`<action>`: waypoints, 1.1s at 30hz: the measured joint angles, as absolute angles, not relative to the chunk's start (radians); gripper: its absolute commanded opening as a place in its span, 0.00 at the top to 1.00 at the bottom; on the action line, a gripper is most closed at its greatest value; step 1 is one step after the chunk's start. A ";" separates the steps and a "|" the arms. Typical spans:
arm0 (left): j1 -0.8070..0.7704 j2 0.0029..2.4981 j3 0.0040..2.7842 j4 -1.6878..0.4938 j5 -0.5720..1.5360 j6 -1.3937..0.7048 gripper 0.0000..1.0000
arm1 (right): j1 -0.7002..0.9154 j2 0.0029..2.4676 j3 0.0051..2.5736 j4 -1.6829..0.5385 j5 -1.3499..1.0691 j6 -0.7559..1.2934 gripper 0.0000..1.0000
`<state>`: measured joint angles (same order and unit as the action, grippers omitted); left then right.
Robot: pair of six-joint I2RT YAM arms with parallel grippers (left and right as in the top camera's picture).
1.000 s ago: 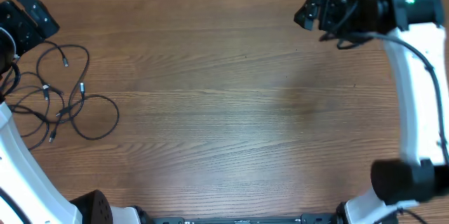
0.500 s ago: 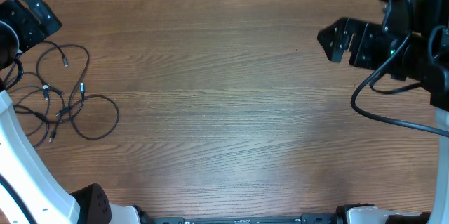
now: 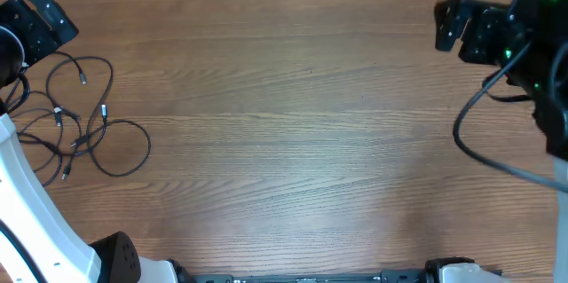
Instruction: Untangle cables
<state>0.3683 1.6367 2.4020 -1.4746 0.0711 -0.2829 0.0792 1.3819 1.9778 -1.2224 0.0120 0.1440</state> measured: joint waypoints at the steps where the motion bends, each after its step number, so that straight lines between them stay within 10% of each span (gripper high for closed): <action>1: 0.368 1.637 2.402 -1.474 0.071 -0.283 0.01 | 0.079 1.341 1.925 -1.154 0.016 0.129 0.00; 21: 0.368 1.637 2.402 -1.475 0.075 -0.283 0.00 | 0.079 0.421 0.387 0.029 0.018 0.079 0.00; 33: 0.368 1.637 2.402 -1.475 0.075 -0.283 0.00 | 0.079 0.108 0.032 0.060 0.016 0.078 0.00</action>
